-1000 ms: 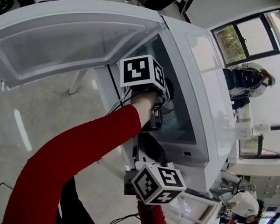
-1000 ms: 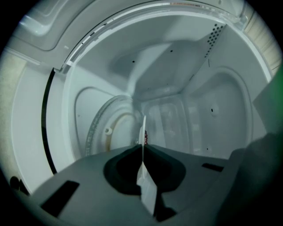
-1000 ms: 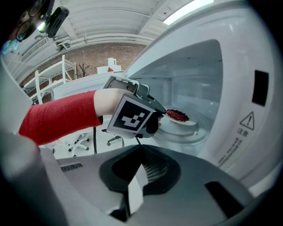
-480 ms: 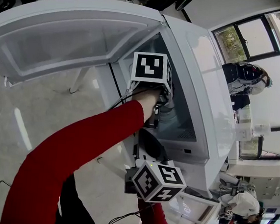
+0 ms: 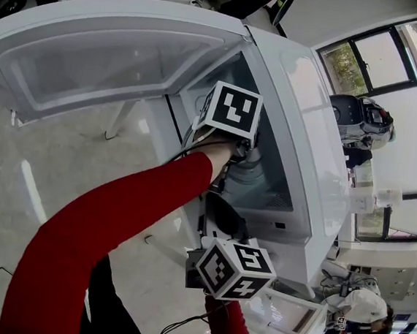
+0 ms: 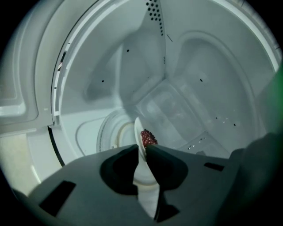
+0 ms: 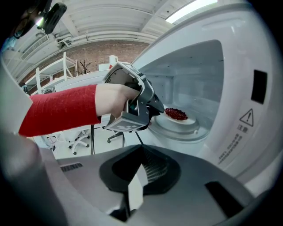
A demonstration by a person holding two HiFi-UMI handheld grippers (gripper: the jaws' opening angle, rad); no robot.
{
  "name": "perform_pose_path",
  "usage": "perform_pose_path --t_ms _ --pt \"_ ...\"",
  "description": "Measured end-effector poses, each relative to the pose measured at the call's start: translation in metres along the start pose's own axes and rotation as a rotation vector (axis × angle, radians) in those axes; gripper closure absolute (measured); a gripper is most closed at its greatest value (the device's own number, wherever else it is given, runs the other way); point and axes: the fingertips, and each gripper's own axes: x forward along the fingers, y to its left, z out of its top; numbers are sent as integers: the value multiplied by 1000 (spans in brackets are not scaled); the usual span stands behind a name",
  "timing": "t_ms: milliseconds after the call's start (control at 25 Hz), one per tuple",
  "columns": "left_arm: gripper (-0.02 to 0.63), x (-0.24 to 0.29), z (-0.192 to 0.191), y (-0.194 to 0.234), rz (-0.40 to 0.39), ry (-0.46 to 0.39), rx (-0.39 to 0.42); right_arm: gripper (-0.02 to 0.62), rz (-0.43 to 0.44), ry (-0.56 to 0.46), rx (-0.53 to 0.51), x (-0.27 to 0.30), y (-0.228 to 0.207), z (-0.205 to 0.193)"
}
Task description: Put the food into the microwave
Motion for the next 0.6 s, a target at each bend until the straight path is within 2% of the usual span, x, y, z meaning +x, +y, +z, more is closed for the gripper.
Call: perform_pose_path --t_ms 200,600 --pt "535 0 -1 -1 25 5 102 581 3 -1 -6 2 3 0" --pt "528 -2 1 -3 55 -7 242 581 -4 9 -6 1 3 -2"
